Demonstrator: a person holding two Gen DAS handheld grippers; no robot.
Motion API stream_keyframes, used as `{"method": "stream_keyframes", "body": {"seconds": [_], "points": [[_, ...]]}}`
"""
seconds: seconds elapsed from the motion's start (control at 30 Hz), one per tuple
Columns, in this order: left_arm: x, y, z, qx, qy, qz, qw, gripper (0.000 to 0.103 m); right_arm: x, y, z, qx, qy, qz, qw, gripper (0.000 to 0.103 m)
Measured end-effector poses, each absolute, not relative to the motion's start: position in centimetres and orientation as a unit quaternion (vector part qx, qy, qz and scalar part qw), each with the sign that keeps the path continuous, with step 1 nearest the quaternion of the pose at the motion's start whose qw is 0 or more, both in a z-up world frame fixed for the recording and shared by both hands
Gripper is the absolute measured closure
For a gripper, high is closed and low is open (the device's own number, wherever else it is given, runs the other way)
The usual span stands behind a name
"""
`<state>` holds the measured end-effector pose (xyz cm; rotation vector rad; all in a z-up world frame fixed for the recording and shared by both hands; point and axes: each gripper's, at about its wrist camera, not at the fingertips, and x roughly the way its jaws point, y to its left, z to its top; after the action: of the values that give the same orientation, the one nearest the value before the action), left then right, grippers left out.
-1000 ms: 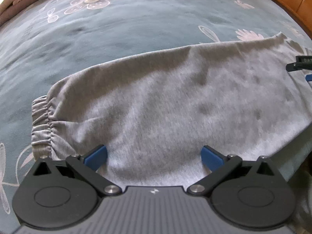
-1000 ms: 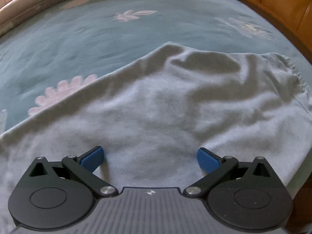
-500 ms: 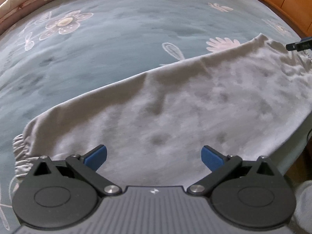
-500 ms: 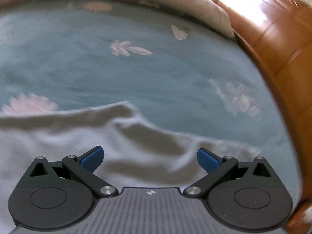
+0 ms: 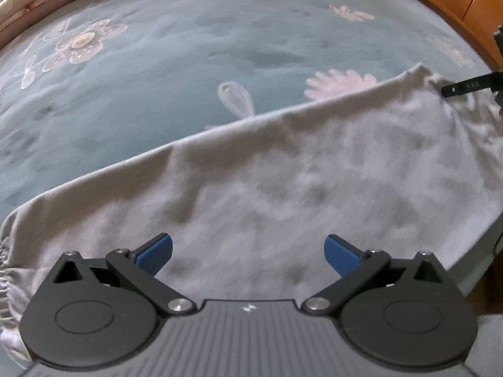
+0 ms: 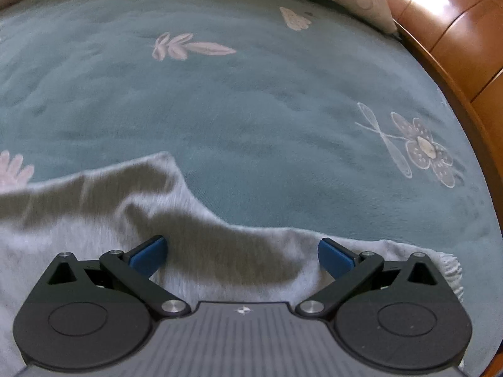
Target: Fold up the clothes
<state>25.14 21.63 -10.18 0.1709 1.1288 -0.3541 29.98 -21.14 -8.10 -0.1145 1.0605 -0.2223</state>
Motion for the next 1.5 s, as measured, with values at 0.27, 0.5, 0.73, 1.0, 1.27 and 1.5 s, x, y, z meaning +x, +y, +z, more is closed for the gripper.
{"method": "stream_keyframes", "body": {"seconds": [0.27,0.5,0.73,1.0,1.27,1.5], "points": [[26.2,16.5,-9.9,0.069,0.524,-0.183,0.829,0.001,30.7,-23.4,-8.6,-0.034,0.488,-0.120,0.864,0.000],[27.5,12.4,-9.7,0.069,0.520,-0.202,0.827,0.001,30.5,-24.8,-7.6,-0.045,0.479,-0.095,0.871,0.000],[28.4,7.2,-9.9,0.077,0.517,-0.233,0.820,0.001,30.3,-27.7,-9.7,-0.043,0.497,-0.106,0.860,0.000],[28.5,3.2,-9.6,0.104,0.518,-0.258,0.809,0.001,28.4,-30.2,-7.9,-0.033,0.486,-0.115,0.866,0.000],[28.5,1.7,-10.1,0.078,0.543,-0.246,0.799,0.001,28.9,-32.0,-7.2,-0.008,0.498,-0.115,0.860,0.000],[27.3,4.8,-9.3,0.045,0.535,-0.205,0.818,0.001,29.5,-28.2,-5.2,0.003,0.490,-0.077,0.868,0.000]]}}
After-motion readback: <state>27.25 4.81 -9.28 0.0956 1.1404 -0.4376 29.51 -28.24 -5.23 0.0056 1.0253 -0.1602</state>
